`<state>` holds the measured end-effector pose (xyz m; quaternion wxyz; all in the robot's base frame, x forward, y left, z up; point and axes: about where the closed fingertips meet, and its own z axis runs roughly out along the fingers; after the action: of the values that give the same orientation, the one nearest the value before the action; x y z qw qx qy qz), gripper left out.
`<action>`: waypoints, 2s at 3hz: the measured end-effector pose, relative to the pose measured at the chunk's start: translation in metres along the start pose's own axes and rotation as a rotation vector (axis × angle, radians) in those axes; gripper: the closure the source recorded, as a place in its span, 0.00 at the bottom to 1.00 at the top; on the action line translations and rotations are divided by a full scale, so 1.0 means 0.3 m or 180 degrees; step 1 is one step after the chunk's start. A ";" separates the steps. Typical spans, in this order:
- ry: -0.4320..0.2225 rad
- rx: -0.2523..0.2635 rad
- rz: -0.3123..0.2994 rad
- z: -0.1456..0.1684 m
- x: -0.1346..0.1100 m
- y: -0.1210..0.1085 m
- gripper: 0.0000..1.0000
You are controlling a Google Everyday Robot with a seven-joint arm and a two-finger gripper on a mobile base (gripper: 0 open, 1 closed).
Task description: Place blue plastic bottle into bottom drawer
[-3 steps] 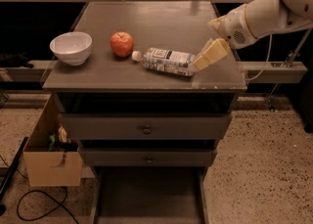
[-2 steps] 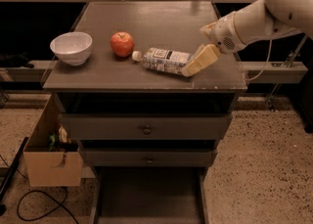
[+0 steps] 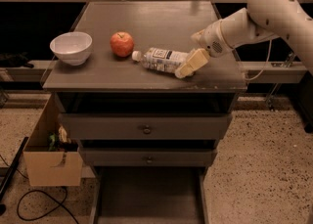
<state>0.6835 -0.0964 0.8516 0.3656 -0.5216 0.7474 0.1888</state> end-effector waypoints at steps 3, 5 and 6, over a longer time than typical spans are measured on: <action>-0.0010 -0.0089 0.0053 0.048 0.005 -0.015 0.42; -0.0009 -0.0090 0.0053 0.048 0.005 -0.015 0.96; -0.0009 -0.0091 0.0054 0.048 0.005 -0.015 1.00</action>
Offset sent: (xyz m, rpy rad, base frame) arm 0.0078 0.0059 -0.0090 0.0122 0.0252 0.0088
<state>0.6924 -0.0896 0.8413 0.3576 -0.5201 0.7485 0.2032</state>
